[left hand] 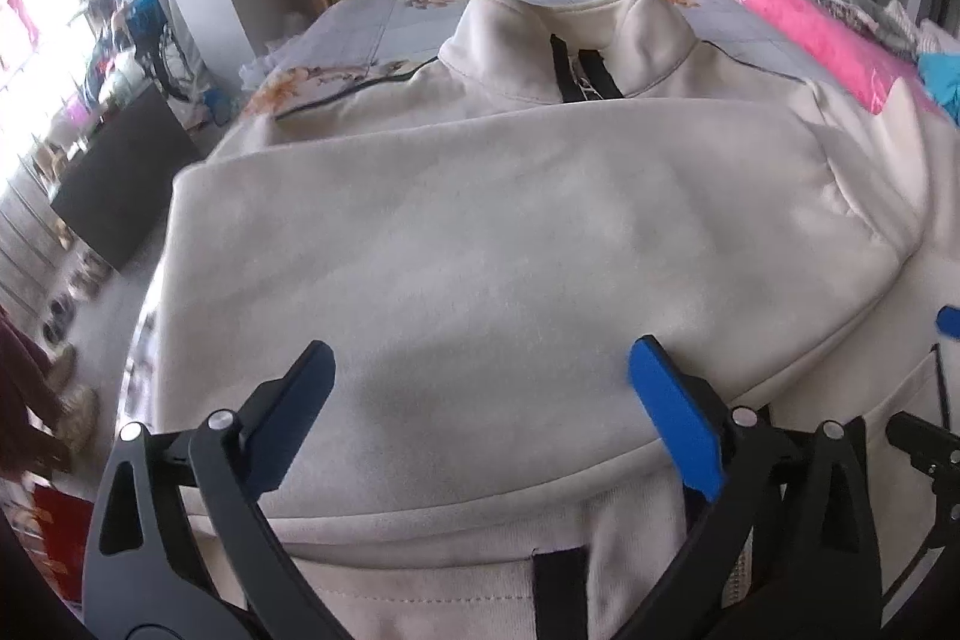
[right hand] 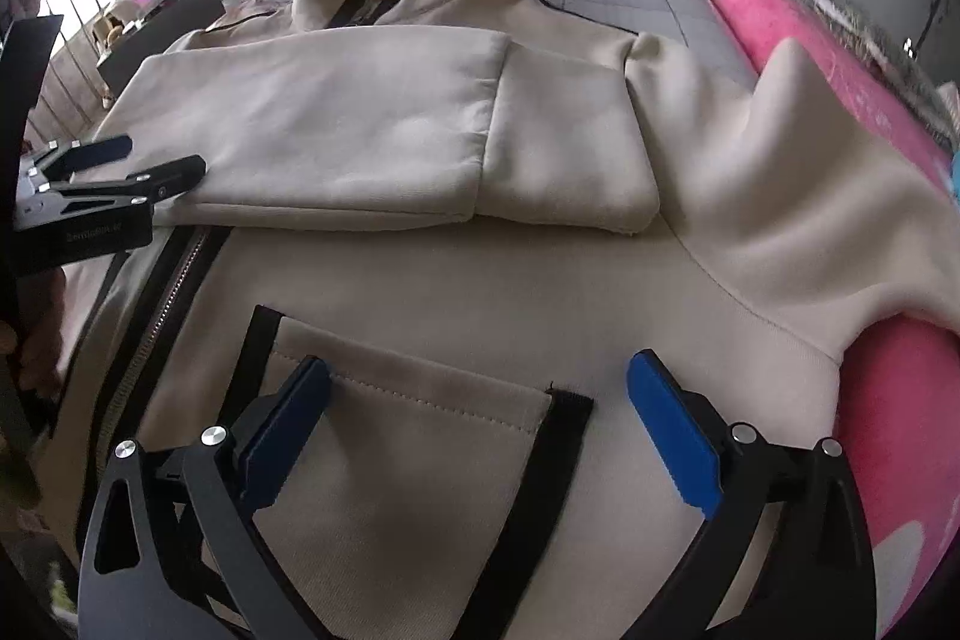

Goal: Fold large clothes

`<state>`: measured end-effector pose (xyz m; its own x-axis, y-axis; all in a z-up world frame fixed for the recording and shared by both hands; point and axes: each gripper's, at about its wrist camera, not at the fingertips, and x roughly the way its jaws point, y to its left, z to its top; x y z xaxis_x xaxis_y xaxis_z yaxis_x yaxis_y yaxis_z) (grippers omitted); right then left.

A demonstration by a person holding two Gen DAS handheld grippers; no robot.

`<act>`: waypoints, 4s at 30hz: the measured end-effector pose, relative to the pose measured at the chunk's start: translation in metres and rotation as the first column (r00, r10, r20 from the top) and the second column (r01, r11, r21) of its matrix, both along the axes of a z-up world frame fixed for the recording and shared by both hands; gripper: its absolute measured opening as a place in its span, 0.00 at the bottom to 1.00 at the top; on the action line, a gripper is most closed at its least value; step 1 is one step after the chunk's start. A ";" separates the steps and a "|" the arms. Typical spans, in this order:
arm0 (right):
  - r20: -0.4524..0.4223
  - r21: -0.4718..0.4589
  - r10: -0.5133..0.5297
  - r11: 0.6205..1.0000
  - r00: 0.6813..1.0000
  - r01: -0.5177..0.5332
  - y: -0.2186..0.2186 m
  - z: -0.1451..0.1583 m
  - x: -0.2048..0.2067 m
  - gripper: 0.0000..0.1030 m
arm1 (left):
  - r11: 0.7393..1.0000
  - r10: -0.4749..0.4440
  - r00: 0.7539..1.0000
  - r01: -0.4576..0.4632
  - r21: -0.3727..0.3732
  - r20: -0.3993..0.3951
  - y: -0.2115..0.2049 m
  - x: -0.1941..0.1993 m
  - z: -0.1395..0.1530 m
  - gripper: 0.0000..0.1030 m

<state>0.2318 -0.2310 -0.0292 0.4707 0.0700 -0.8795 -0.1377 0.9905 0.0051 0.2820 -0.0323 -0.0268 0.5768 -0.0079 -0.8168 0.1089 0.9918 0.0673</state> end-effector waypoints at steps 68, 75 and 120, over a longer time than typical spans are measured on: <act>-0.181 0.538 -0.909 0.228 0.375 0.812 -0.450 0.032 -0.088 0.45 | 0.998 0.004 1.000 -0.004 -0.056 0.003 0.005 -0.005 -0.001 0.94; -0.180 0.590 -0.923 0.176 0.341 0.788 -0.469 0.014 -0.090 0.30 | 0.998 0.004 1.000 -0.004 -0.056 0.003 0.005 -0.006 -0.001 0.94; 0.493 0.218 0.035 0.962 0.869 -0.162 0.107 0.271 0.019 0.13 | 0.942 0.112 0.989 -0.074 -0.328 0.099 0.134 -0.098 0.056 0.47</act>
<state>0.2504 -0.1244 0.2420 0.8084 0.3207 -0.4936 -0.2827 0.9470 0.1524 0.1841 0.1015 0.0290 0.6771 -0.2022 -0.7076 0.0260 0.9675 -0.2516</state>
